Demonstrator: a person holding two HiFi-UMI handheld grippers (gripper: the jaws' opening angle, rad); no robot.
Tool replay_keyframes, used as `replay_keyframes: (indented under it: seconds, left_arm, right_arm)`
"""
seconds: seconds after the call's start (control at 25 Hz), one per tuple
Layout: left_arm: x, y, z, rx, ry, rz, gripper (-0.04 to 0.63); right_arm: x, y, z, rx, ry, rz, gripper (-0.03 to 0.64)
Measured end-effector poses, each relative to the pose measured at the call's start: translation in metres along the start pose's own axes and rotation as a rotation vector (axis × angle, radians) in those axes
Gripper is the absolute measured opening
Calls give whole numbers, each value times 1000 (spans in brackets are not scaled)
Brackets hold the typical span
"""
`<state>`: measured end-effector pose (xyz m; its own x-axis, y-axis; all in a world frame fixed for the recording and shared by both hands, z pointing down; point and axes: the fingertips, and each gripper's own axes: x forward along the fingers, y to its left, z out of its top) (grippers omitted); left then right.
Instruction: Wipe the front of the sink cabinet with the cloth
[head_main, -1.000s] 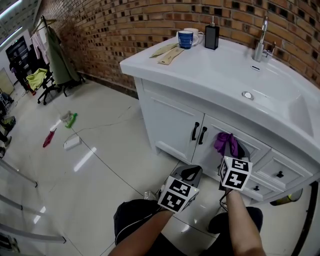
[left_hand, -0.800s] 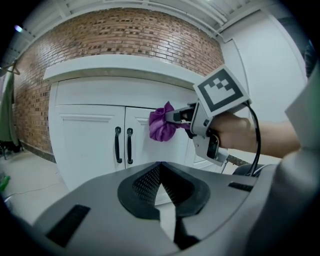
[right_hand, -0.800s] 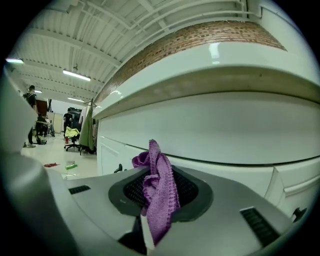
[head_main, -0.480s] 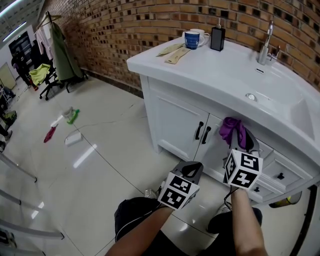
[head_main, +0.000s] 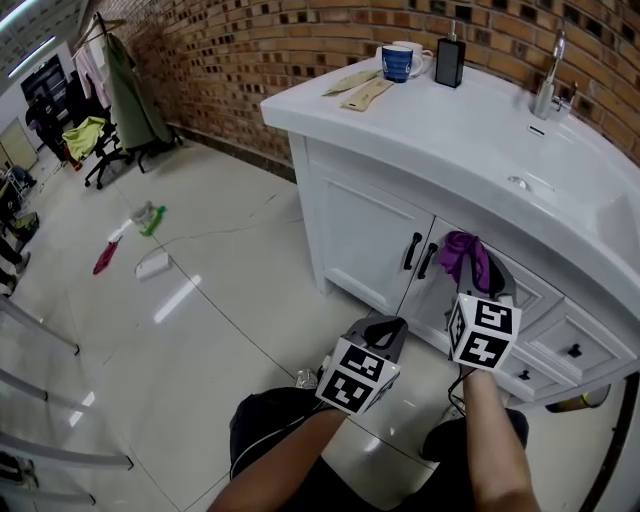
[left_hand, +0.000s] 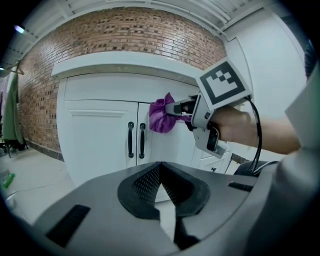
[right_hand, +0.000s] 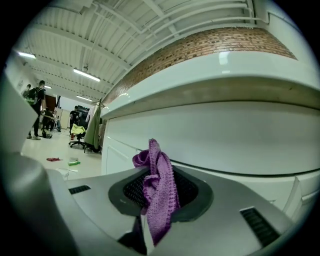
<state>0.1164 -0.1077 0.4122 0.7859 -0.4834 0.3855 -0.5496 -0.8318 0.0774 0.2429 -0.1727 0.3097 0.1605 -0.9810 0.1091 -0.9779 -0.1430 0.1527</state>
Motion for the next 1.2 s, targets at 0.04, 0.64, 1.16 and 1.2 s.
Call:
replay_keyframes:
  seconds: [0.04, 0.64, 1.16, 1.2]
  left_arm:
    - [0, 2, -2, -4, 3, 2, 5]
    - [21, 27, -48, -51, 82, 3, 5]
    - [54, 45, -98, -101, 171, -16, 5]
    - [56, 47, -101, -106, 176, -15, 5]
  right_arm:
    - [3, 3, -7, -3, 16, 3, 95]
    - [26, 24, -142, 35, 271, 18, 95]
    - [43, 43, -269, 82, 492, 22, 95]
    - [43, 44, -277, 81, 504, 22, 95]
